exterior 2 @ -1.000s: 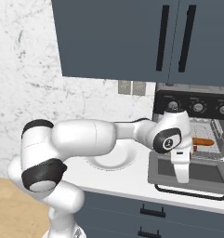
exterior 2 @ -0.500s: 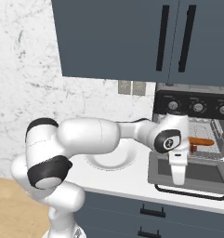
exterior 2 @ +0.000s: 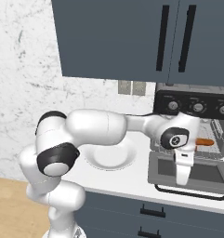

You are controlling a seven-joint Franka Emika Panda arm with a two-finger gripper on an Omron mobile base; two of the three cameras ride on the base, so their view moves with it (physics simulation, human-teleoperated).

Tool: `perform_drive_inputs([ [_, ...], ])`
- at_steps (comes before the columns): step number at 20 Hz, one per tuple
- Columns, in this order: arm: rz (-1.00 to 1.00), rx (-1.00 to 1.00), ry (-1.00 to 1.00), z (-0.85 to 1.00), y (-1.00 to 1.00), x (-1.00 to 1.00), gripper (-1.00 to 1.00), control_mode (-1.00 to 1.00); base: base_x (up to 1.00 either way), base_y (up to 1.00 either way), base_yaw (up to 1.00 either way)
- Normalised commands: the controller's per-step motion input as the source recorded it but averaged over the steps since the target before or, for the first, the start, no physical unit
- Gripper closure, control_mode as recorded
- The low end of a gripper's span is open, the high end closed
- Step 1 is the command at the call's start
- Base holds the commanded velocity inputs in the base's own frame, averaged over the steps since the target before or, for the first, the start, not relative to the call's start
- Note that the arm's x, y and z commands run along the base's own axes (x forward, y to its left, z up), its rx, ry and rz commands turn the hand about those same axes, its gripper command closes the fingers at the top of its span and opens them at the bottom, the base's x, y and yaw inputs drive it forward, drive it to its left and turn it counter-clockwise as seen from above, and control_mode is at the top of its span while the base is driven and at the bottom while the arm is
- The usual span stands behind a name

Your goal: Pick up the kebab skewer and baguette bread, and place them inside the toaster oven. Close the toaster oven door and start by setting the timer.

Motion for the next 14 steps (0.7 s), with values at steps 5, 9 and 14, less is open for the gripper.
perform_drive_inputs([
  [5,0.0,0.08,0.0,-0.03,0.0,0.01,-1.0,-1.0,0.0,0.0,0.0],
  [9,0.0,0.01,0.0,-0.07,0.01,0.08,-1.0,-1.0,0.0,0.0,0.0],
  [14,0.0,0.0,-0.03,-0.06,0.07,0.19,-1.0,-1.0,0.0,0.0,0.0],
])
